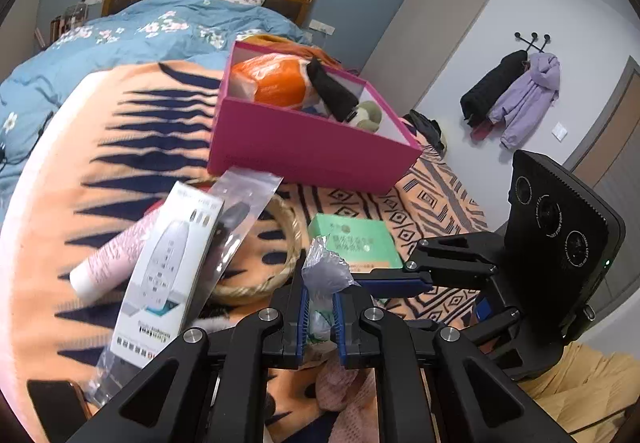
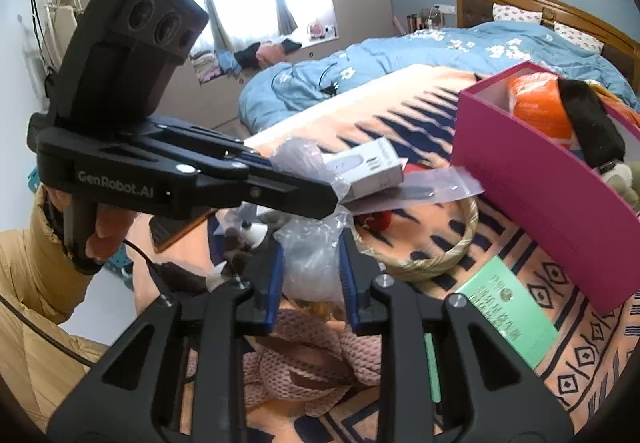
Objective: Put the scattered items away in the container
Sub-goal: 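Lift the plastic bag with the right gripper and carry it over the box, then lower the plastic bag into the box and open the right gripper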
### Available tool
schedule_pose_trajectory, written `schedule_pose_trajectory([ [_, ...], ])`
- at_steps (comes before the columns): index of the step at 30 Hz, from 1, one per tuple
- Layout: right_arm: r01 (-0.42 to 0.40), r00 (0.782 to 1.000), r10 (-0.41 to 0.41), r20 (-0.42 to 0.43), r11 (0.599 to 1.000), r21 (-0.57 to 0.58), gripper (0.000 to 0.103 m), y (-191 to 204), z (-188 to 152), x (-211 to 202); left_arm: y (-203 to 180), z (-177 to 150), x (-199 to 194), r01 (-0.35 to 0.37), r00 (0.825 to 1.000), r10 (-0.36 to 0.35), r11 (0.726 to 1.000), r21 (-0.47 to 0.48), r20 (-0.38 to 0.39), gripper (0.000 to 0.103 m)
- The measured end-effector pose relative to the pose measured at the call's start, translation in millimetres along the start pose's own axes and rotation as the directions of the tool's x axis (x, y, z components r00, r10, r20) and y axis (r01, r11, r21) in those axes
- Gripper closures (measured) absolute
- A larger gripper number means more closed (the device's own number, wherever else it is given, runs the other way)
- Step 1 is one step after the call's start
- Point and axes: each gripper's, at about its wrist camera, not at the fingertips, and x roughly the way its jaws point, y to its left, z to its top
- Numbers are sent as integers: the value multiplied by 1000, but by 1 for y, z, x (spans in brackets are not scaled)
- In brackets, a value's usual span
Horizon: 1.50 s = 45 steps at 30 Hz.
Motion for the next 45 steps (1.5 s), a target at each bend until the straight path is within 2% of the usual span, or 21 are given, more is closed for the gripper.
schedule_pose_trajectory([
  [10,68,993,-65,96,997,-24,76,-2,16,-30,-23,30,-8,-2,1000,1,999,47,22,93],
  [16,138,983,-133,124,990,-36,77,-9,21,-49,-35,55,4,25,1000,-25,998,58,5,93],
  [21,208,969,-200,146,977,-39,78,-22,27,-66,-49,79,20,37,999,-37,996,75,-3,93],
  [28,307,937,-299,182,952,-19,82,-58,47,-83,-65,123,46,52,999,-53,995,88,7,93],
  [35,367,912,-360,199,930,0,84,-97,70,-89,-61,163,69,70,997,-71,996,46,23,93],
  [40,376,909,-370,191,927,7,84,-120,86,-79,-48,184,82,53,998,-53,999,9,38,93],
  [45,352,918,-352,183,935,34,84,-139,102,-60,-28,197,91,24,999,-22,999,-30,47,93],
])
